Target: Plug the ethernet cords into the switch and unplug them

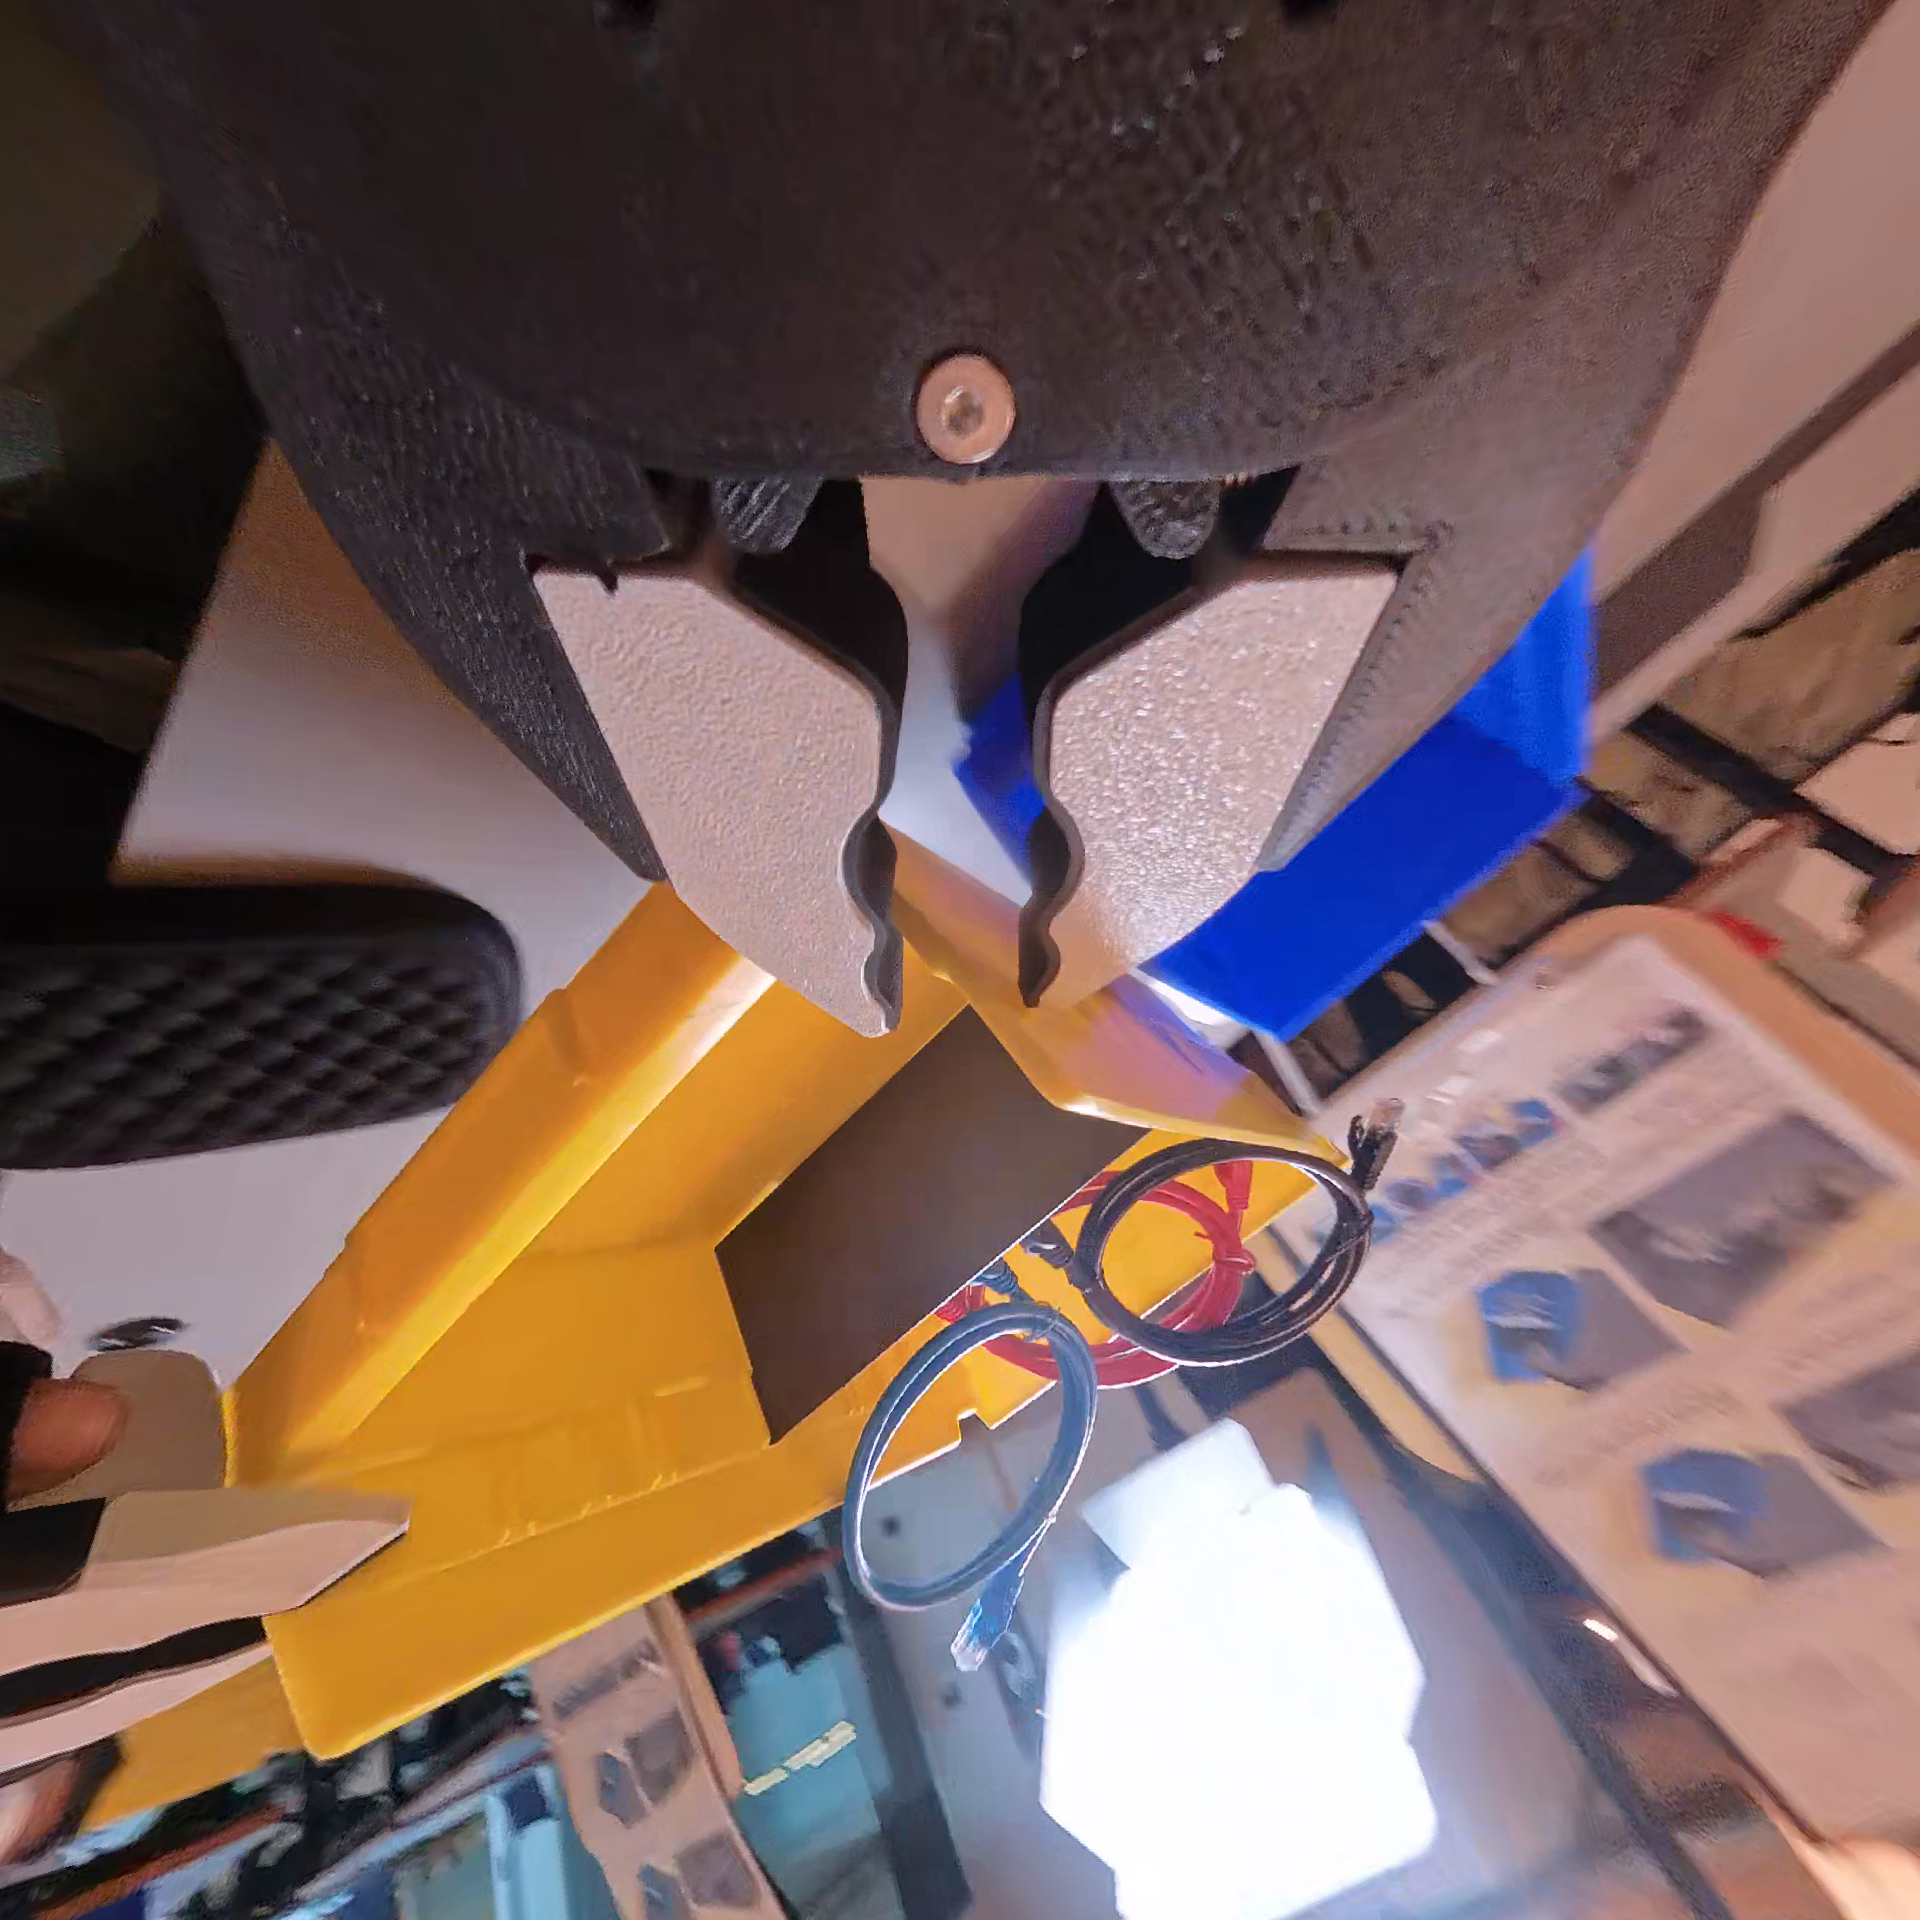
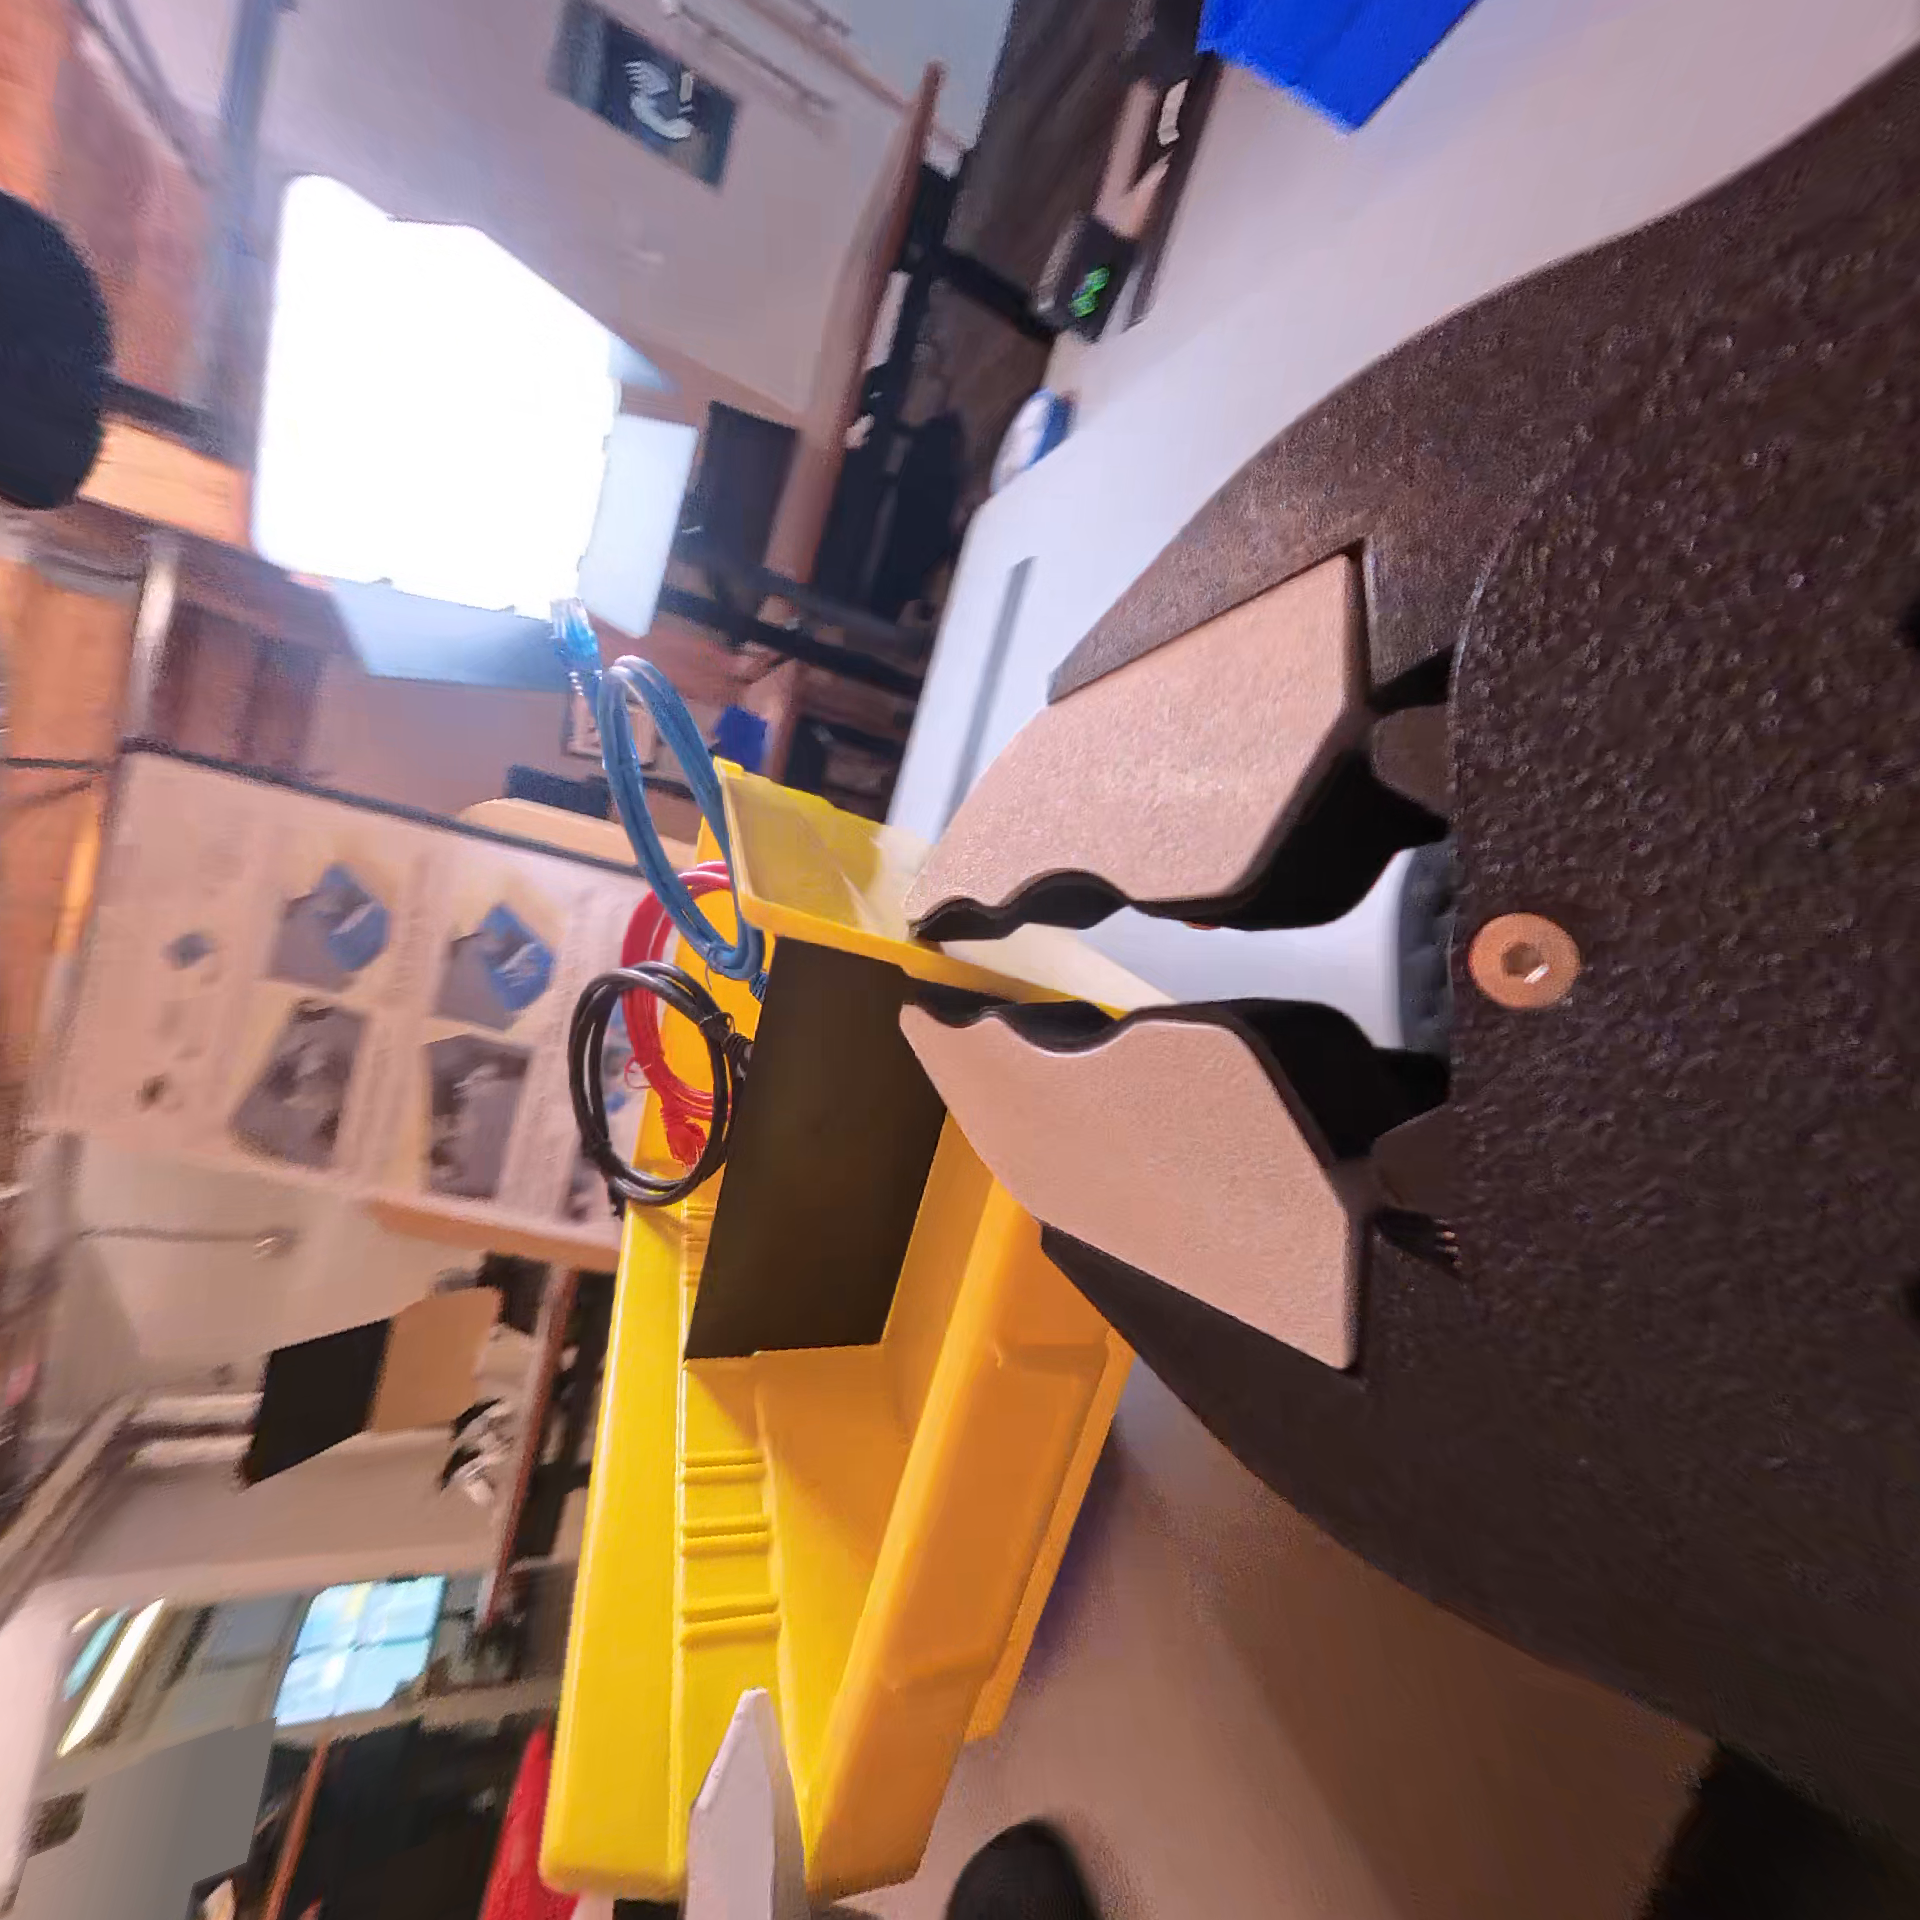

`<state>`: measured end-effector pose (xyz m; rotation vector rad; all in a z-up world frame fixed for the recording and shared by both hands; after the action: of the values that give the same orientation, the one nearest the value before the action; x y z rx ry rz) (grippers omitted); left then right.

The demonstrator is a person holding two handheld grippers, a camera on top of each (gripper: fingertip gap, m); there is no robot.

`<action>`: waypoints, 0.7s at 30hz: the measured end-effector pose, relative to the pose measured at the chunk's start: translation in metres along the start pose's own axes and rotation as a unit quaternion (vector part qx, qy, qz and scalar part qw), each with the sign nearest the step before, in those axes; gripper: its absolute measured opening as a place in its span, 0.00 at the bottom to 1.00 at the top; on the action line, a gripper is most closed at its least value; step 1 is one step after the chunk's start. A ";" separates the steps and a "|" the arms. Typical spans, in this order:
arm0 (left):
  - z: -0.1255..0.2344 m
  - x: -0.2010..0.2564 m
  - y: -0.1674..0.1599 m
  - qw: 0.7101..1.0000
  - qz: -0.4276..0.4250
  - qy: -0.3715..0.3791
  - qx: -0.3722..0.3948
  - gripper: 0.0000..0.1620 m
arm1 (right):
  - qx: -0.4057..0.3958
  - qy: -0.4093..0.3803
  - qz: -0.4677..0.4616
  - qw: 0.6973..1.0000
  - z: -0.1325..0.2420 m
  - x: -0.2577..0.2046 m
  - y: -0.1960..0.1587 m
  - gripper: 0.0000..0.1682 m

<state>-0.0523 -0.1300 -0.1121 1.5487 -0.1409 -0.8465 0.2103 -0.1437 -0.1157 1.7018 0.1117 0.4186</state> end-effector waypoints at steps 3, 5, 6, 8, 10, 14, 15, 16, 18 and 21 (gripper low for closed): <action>0.035 -0.038 0.019 0.998 -0.008 0.055 0.021 0.13 | 0.059 0.047 -0.013 0.997 -0.027 -0.024 0.037 0.06; 0.061 -0.063 0.025 0.996 -0.008 0.089 0.024 0.13 | 0.088 0.079 -0.019 0.993 -0.047 -0.045 0.060 0.06; 0.073 -0.075 0.026 0.994 -0.008 0.107 0.024 0.13 | 0.106 0.101 -0.029 0.989 -0.057 -0.057 0.069 0.06; 0.098 -0.098 0.023 0.989 -0.015 0.146 0.016 0.13 | 0.125 0.136 -0.035 0.982 -0.081 -0.084 0.082 0.06; 0.123 -0.121 0.013 0.984 -0.016 0.177 0.001 0.13 | 0.133 0.176 -0.041 0.975 -0.105 -0.115 0.089 0.07; 0.170 -0.157 -0.019 0.970 -0.014 0.236 -0.057 0.12 | 0.118 0.254 -0.057 0.958 -0.148 -0.183 0.083 0.08; 0.180 -0.165 -0.028 0.965 -0.013 0.249 -0.075 0.11 | 0.111 0.271 -0.057 0.955 -0.157 -0.200 0.078 0.08; 0.189 -0.171 -0.037 0.962 -0.012 0.258 -0.093 0.11 | 0.101 0.284 -0.057 0.952 -0.165 -0.216 0.072 0.08; 0.205 -0.184 -0.054 0.953 -0.011 0.275 -0.128 0.10 | 0.084 0.312 -0.061 0.944 -0.179 -0.246 0.057 0.08; 0.222 -0.194 -0.071 0.938 -0.016 0.300 -0.171 0.08 | 0.065 0.331 -0.053 0.940 -0.194 -0.284 0.036 0.08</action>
<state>-0.3476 -0.1892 -0.0777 1.4110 0.4559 -0.3646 -0.1237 -0.0561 -0.1184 1.6116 0.7325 0.9057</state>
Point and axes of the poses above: each gripper's, where its closed fingertips meet, z back along the fingers, y out of its top, x = y × z across the jaws, the point moved 9 cm from there along z, back along the fingers, and after that the axes turned 1 degree about -x, right-handed, at the moved point
